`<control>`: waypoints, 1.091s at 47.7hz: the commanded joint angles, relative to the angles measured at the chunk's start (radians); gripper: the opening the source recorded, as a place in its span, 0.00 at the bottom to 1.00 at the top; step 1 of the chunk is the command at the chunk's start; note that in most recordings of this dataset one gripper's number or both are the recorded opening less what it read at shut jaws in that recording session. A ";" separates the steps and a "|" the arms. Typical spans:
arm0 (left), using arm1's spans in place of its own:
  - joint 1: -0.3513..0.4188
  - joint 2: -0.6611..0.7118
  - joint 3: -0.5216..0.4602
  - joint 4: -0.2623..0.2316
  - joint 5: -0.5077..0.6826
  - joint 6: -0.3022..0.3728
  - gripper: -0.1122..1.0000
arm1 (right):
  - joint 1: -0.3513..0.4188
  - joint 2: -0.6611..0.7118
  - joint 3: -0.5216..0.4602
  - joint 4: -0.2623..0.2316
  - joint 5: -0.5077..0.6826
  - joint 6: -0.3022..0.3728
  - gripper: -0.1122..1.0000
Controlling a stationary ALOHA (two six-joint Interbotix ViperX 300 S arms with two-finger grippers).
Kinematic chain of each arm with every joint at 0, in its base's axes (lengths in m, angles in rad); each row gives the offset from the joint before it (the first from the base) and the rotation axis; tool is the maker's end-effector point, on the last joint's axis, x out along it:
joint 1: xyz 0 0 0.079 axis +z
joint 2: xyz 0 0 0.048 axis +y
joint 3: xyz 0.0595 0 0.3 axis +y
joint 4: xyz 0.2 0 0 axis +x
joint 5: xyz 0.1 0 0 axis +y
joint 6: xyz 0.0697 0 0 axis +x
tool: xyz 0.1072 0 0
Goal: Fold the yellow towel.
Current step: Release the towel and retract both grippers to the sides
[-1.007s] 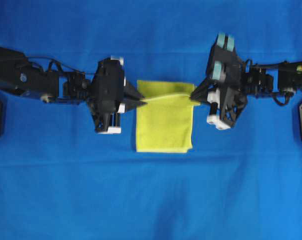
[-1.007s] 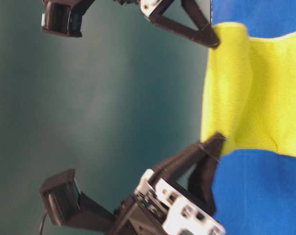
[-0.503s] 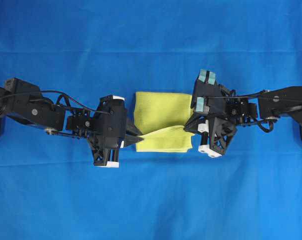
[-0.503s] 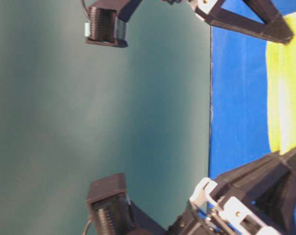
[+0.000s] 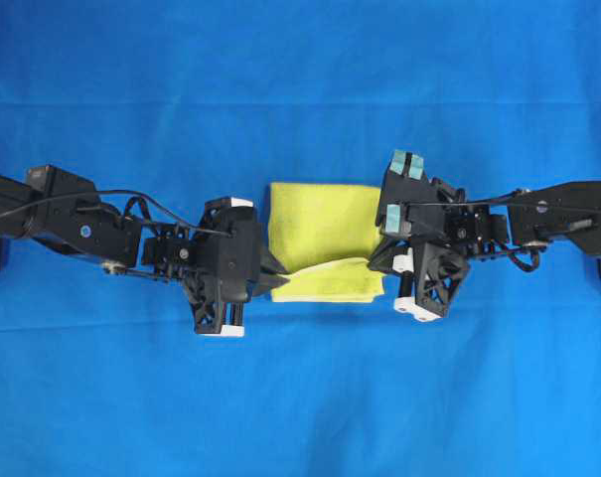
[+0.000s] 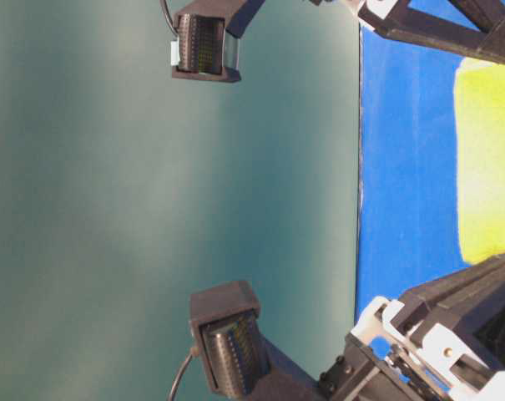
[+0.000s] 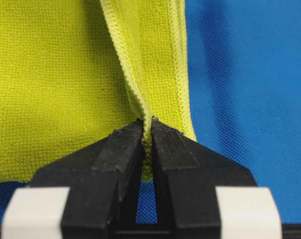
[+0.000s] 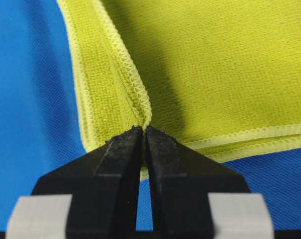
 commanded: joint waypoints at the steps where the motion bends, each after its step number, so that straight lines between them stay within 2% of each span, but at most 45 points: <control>1: -0.012 -0.011 -0.015 -0.002 -0.002 -0.002 0.14 | 0.009 -0.008 -0.008 0.002 -0.008 0.002 0.14; 5: -0.015 -0.011 -0.021 -0.002 -0.003 -0.002 0.18 | 0.014 -0.006 -0.009 0.002 -0.011 0.002 0.14; 10: -0.015 -0.014 -0.025 -0.002 -0.002 -0.002 0.42 | 0.026 -0.002 -0.017 0.002 -0.026 0.002 0.17; 16: -0.018 -0.023 -0.023 -0.002 0.006 -0.002 0.60 | 0.051 0.002 -0.026 0.002 -0.025 0.002 0.50; 19: -0.021 -0.037 -0.021 -0.002 0.017 0.000 0.60 | 0.063 -0.003 -0.029 0.002 -0.021 0.002 0.64; 21: -0.025 -0.052 -0.018 -0.002 0.029 0.000 0.59 | 0.075 -0.012 -0.032 0.000 -0.020 0.002 0.69; 27: -0.034 -0.130 -0.015 -0.002 0.104 0.000 0.58 | 0.103 -0.054 -0.051 0.002 0.008 0.002 0.64; 36: -0.058 -0.301 -0.005 -0.002 0.210 0.015 0.58 | 0.114 -0.166 -0.077 -0.012 0.117 -0.014 0.64; 46: -0.064 -0.506 0.071 0.000 0.224 0.021 0.58 | 0.107 -0.337 -0.041 -0.135 0.149 -0.018 0.64; 52: -0.066 -0.650 0.138 0.000 0.213 0.025 0.58 | 0.072 -0.462 0.023 -0.184 0.115 -0.018 0.64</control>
